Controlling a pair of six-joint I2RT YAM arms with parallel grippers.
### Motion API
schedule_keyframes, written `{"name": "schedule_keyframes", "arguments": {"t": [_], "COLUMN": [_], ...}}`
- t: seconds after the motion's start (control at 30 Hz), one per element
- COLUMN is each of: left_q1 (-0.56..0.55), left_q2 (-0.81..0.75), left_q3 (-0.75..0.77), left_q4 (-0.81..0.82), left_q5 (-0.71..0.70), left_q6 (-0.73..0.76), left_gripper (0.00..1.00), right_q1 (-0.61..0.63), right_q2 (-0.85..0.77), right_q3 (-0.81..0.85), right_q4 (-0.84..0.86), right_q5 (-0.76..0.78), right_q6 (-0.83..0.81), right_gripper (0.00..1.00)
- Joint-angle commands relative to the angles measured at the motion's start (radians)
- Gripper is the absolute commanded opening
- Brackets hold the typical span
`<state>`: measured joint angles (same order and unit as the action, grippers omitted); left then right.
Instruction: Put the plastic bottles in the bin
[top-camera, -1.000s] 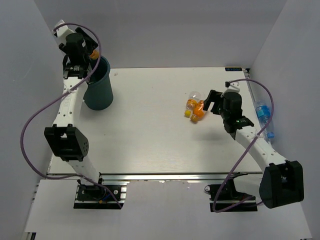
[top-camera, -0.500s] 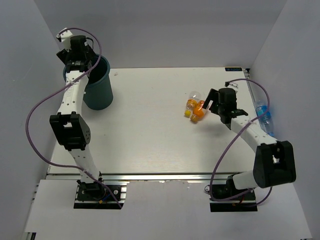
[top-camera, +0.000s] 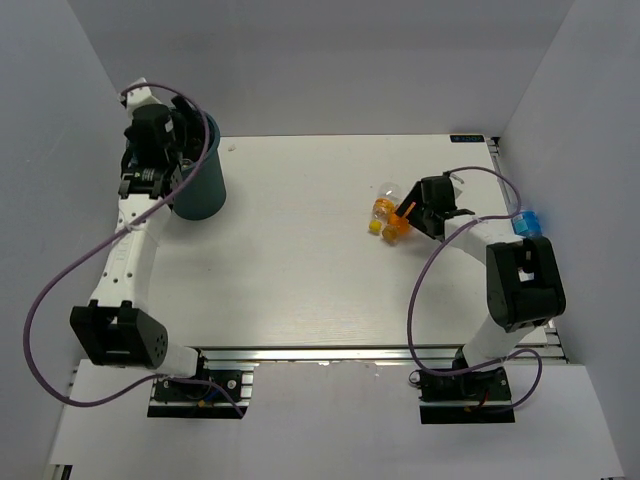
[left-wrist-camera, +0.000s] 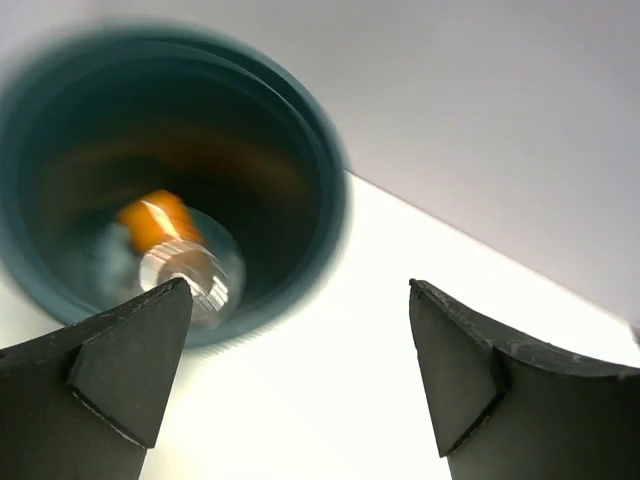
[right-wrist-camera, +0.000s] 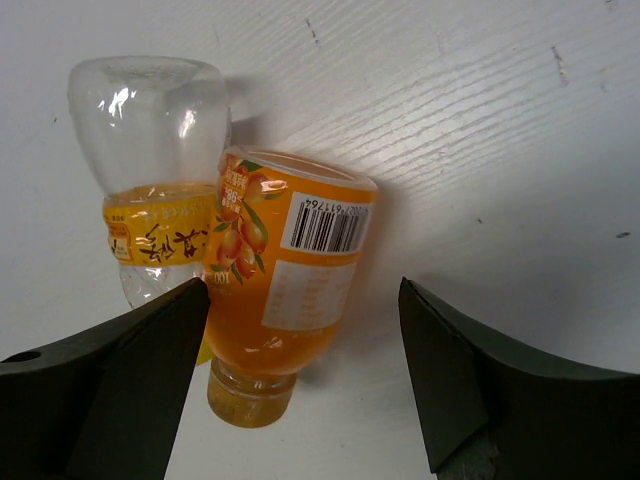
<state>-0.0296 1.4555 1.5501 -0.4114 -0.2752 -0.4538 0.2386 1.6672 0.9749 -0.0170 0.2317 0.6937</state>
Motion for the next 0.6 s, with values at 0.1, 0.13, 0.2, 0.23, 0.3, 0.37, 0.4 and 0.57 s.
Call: {"name": "schedule_keyframes", "arguments": {"t": [0.1,0.13,0.2,0.23,0.3,0.37,0.4,0.57], "left_q1": [-0.023,-0.024,-0.024,-0.024,-0.024,-0.024,-0.026,-0.036], "left_q2": [-0.043,-0.049,-0.052,-0.053,-0.049,-0.043,-0.043,-0.046], "left_q3": [-0.113,-0.122,-0.151,-0.159,-0.169,-0.168,-0.17,-0.186], "left_q4": [0.069,0.071,0.086,0.092,0.094,0.088,0.088,0.114], "left_q5": [0.195,0.199,0.212,0.224,0.237,0.251,0.257,0.327], "left_q6": [0.001,0.001,-0.003,-0.006,-0.011,-0.013,-0.014,-0.019], "left_gripper": [0.98,0.98,0.98,0.98,0.98,0.98,0.98,0.98], "right_q1": [0.018,0.018,0.018,0.019,0.018,0.019,0.019,0.018], "right_q2": [0.08,0.083,0.086,0.085,0.075,0.057,0.046,-0.041], "right_q3": [0.056,0.054,0.039,0.032,0.019,0.015,0.01,-0.036], "right_q4": [0.061,0.058,0.055,0.055,0.032,0.019,0.019,0.019], "right_q5": [-0.009,-0.011,-0.011,-0.008,0.007,0.029,0.037,0.063], "right_q6": [0.064,0.066,0.079,0.085,0.096,0.084,0.082,0.041], "right_gripper": [0.79,0.78,0.72,0.69,0.63,0.63,0.63,0.58]}}
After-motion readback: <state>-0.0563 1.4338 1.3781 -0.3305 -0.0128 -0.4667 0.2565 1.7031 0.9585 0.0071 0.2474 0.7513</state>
